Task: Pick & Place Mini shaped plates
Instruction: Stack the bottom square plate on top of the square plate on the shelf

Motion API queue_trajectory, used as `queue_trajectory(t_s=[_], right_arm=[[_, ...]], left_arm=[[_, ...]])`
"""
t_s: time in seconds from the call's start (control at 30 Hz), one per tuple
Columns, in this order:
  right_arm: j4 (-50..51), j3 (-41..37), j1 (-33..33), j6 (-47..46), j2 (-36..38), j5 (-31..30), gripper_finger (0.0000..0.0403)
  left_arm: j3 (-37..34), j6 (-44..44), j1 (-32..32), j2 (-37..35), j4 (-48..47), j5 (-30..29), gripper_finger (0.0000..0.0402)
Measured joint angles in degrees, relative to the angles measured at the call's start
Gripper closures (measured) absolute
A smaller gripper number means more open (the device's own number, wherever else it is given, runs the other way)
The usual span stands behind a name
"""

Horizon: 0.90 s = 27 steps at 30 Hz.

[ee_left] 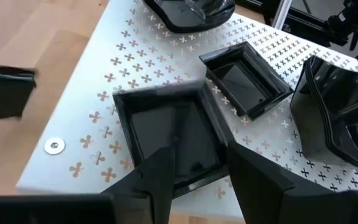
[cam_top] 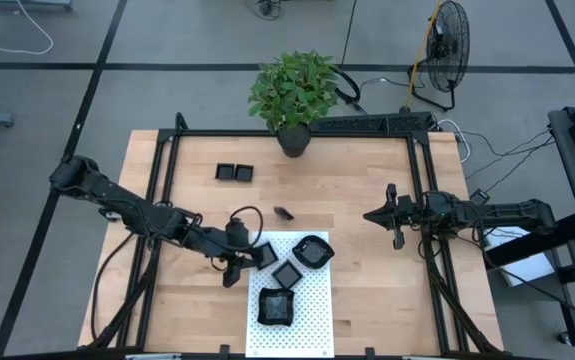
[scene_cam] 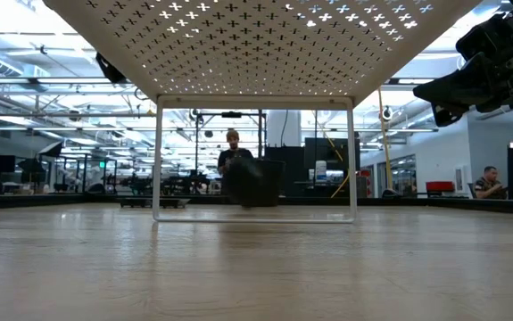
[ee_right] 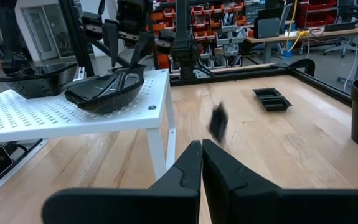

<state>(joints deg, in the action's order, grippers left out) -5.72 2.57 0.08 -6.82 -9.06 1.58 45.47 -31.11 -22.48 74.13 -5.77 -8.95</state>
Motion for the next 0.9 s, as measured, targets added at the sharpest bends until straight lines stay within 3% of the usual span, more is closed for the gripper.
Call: queue_trajectory(t_s=[0.3,0.57,0.73,0.9], right_arm=[[0.00,0.00,-0.01,-0.01,0.00,-0.02,0.0403],[0.00,0.00,0.00,-0.01,0.00,0.00,0.0403],[0.00,0.00,0.01,-0.01,-0.02,0.00,0.0403],[0.00,0.00,-0.01,0.00,-0.02,-0.02,0.0403]], left_arm=[[0.00,3.27,-0.31,-1.38,0.12,1.45,0.0252],[0.07,17.59,1.65,-9.20,3.01,1.16,0.0252],[1.34,23.27,12.15,-12.31,-3.17,-0.18,0.0252],[5.75,24.20,24.95,-7.73,-10.71,2.93,0.0250]])
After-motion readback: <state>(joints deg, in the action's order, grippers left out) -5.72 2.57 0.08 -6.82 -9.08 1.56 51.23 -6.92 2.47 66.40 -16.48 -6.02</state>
